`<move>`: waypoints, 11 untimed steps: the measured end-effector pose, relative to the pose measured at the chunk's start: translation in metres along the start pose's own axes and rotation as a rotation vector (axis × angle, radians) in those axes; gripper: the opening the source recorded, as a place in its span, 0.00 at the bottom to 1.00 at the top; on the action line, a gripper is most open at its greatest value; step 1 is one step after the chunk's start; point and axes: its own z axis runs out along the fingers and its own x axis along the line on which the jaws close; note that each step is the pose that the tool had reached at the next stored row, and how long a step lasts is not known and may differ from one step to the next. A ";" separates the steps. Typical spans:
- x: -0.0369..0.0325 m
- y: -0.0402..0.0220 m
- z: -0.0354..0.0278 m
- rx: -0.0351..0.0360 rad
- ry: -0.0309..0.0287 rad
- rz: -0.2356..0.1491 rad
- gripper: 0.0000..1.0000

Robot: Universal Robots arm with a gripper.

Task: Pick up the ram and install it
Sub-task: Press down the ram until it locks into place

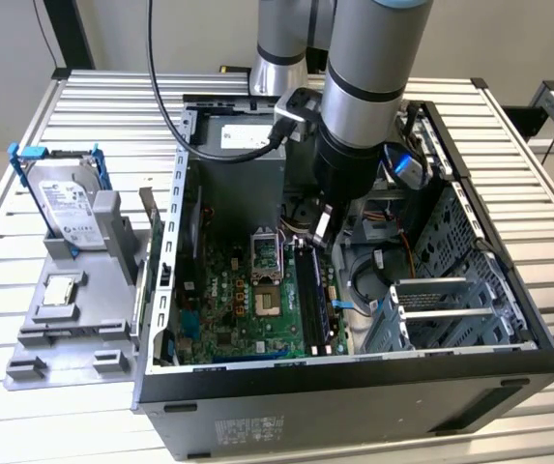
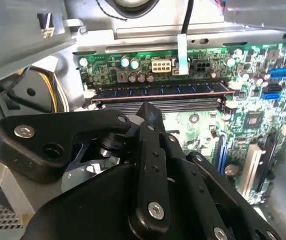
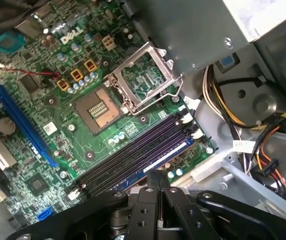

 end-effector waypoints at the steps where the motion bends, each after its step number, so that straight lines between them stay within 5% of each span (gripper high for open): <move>1: -0.0001 -0.0001 0.0000 -0.0003 0.0001 -0.010 0.00; 11: -0.0006 -0.0009 0.0001 0.0044 -0.0040 -0.154 0.00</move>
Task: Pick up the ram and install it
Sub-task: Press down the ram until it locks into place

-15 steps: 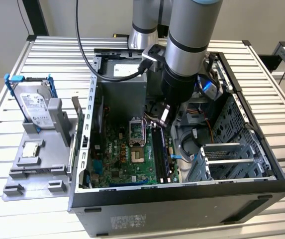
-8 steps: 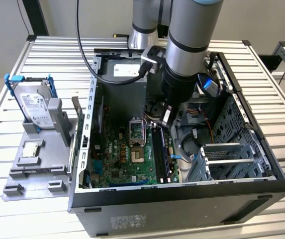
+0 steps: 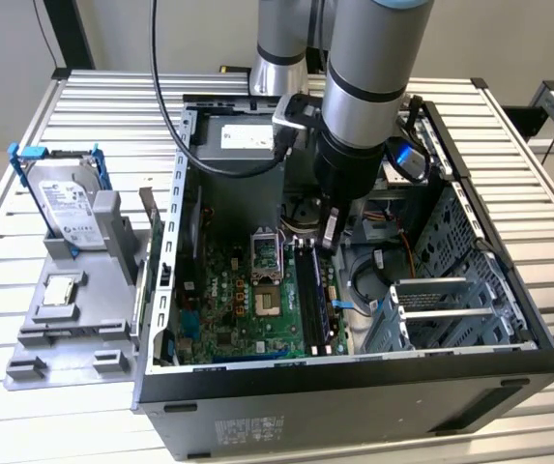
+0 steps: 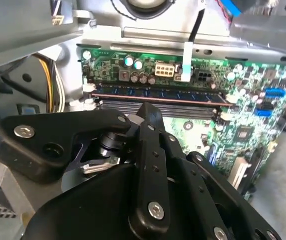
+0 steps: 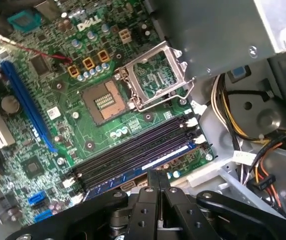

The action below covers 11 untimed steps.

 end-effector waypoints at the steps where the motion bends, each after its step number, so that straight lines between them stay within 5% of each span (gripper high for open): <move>1: 0.0000 0.0000 0.0000 0.0019 -0.0012 -0.017 0.00; 11: 0.0000 0.0000 0.0005 0.0013 -0.0035 -0.199 0.00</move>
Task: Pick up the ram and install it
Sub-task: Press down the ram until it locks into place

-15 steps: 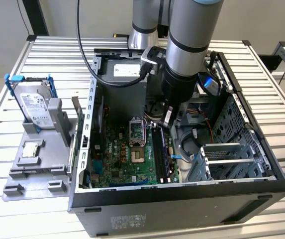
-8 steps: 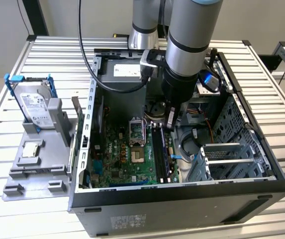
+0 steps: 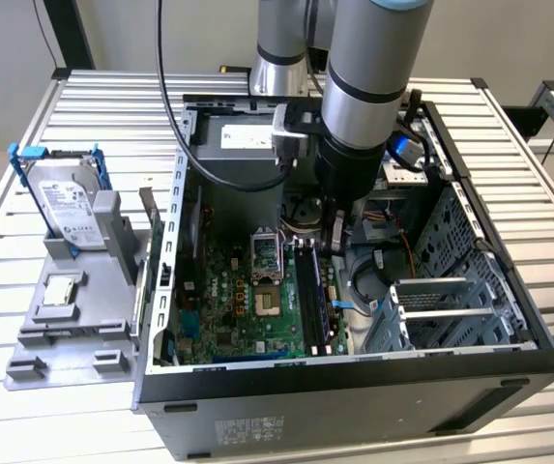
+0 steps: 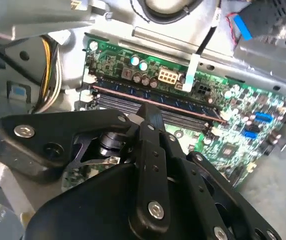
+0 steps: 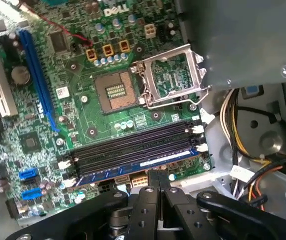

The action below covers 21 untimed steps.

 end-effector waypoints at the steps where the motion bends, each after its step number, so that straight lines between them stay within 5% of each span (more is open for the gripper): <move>1: 0.0000 0.0000 0.0001 -0.0004 -0.0002 -0.018 0.00; 13: 0.0001 0.0000 0.0021 -0.0006 -0.0030 -0.231 0.00; 21: 0.0011 0.0003 0.0056 0.0080 -0.0066 -0.305 0.00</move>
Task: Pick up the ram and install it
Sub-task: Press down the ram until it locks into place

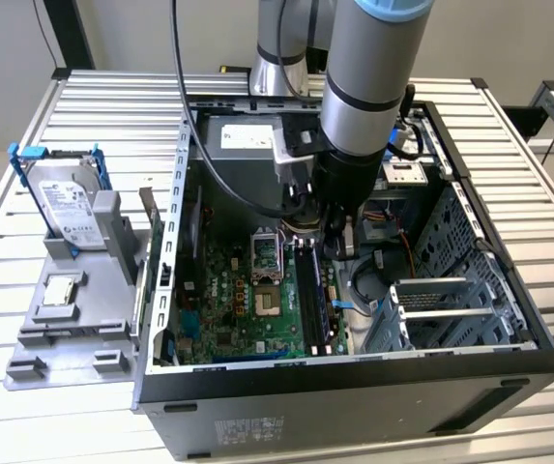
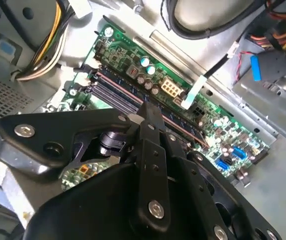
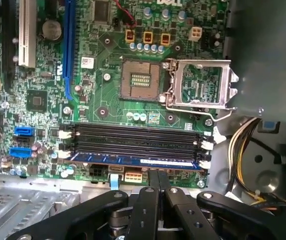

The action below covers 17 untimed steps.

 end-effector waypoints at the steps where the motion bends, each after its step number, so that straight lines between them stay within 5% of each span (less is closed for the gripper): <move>1: 0.0000 0.0000 0.0002 -0.0001 0.0000 0.000 0.00; 12: 0.0035 0.0017 0.0192 0.0059 0.0052 0.110 0.00; 17: 0.0038 0.0026 0.0280 0.0060 0.0064 0.120 0.00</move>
